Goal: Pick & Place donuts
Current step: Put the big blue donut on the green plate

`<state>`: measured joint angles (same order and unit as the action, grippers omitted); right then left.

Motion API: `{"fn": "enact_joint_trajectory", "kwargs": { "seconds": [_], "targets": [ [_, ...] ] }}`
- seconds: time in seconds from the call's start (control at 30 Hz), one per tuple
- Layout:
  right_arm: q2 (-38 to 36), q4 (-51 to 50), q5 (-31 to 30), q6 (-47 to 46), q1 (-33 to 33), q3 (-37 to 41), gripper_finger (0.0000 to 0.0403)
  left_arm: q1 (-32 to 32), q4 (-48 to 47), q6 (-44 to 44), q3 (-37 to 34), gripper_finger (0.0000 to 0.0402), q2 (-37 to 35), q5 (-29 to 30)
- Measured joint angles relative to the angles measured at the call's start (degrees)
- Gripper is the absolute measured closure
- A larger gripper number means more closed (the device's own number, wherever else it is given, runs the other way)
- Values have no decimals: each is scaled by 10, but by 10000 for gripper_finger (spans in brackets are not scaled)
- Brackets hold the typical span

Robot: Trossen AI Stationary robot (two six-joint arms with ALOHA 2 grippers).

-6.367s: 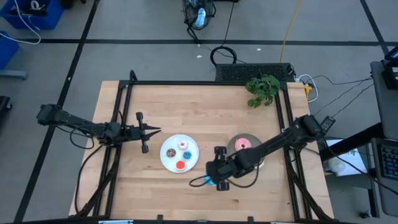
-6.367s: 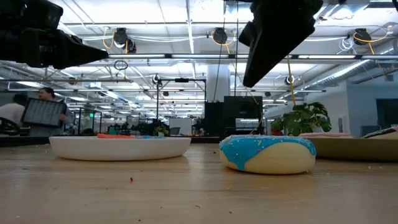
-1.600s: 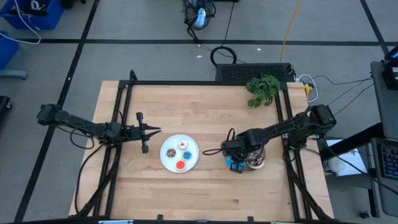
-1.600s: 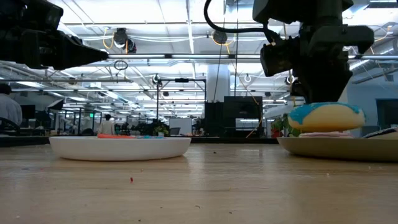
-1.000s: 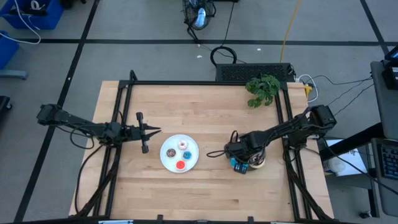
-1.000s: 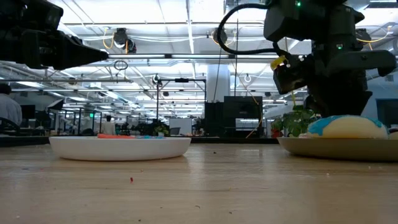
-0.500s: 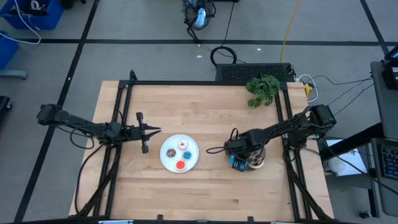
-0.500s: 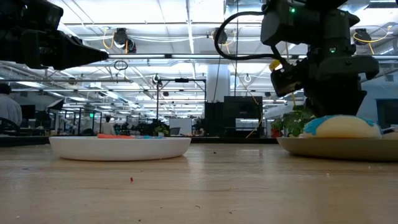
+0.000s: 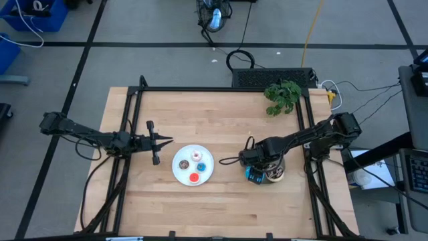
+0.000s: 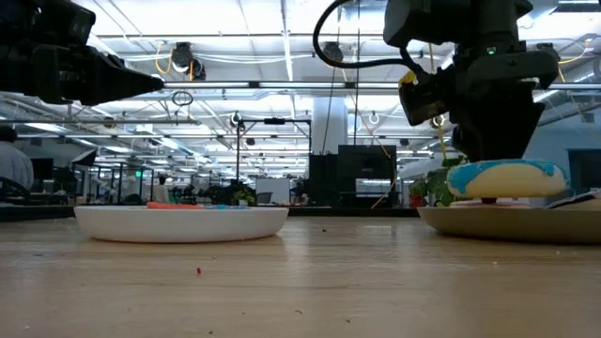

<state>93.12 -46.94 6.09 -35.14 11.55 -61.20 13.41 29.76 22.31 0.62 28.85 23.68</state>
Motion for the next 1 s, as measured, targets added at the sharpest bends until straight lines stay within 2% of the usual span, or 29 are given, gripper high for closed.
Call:
{"fn": "enact_joint_trajectory", "kwargs": {
  "seconds": [0.3, 0.5, 0.73, 1.0],
  "targets": [
    [0, -3, -18, 11, 0, -1, 181, 0, 0, 0, 0, 360, 0, 0],
    [0, -21, -33, 11, 0, -1, 134, 0, 0, 0, 0, 360, 0, 0],
    [-1, -52, -11, 7, 0, 0, 65, 0, 0, 0, 0, 360, 0, 0],
    [-4, -49, 0, 16, -9, 0, 50, 0, 0, 0, 0, 360, 0, 0]
  ]
}}
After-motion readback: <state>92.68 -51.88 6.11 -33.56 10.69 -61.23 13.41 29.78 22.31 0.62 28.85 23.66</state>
